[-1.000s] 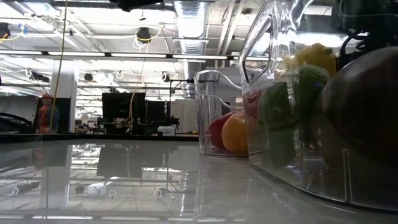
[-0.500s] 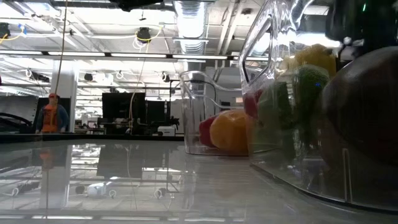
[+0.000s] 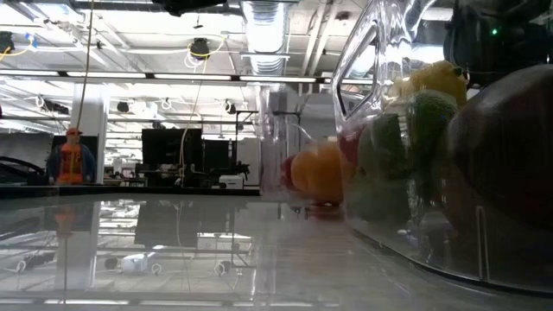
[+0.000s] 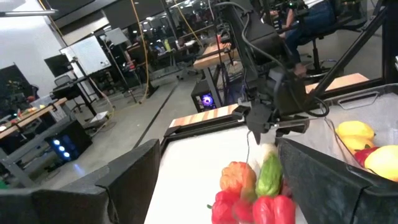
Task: Sort produce into baskets
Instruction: Put the garlic into the top transparent bin
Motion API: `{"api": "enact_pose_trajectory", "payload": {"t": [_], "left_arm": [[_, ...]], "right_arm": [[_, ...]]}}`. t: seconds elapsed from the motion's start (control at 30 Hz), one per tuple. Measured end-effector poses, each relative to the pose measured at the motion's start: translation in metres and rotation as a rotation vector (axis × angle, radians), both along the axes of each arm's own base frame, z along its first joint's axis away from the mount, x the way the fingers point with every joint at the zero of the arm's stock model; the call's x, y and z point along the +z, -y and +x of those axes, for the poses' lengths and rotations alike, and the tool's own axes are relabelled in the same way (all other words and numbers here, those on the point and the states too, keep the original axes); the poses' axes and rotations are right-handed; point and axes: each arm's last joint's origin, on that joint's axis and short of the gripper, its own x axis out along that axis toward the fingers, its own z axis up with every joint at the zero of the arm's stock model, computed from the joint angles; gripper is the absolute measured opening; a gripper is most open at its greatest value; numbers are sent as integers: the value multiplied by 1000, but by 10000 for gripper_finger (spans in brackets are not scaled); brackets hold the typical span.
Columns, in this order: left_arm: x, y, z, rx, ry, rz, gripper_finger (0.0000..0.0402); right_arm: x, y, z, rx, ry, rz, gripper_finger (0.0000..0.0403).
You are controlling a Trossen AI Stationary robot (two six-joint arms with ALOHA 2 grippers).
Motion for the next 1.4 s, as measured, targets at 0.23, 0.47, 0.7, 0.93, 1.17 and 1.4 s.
{"api": "enact_pose_trajectory", "payload": {"t": [0.23, 0.47, 0.7, 0.93, 1.17, 1.4], "left_arm": [[0, 0, 0, 0, 0, 0, 313], [0, 0, 0, 0, 0, 1, 313], [0, 0, 0, 0, -1, 1, 313], [0, 0, 0, 0, 0, 1, 313], [0, 0, 0, 0, -1, 1, 313], [-1, 0, 0, 0, -6, 1, 313]], "right_arm": [[4, 0, -2, 3, 20, 14, 170], [3, 0, -1, 10, 20, 12, 87], [3, 0, 0, 17, 35, 6, 17], [6, 0, 0, 13, 25, 2, 17], [30, -1, 4, 6, -16, -34, 17], [51, -1, 6, -5, -62, -41, 17]]}}
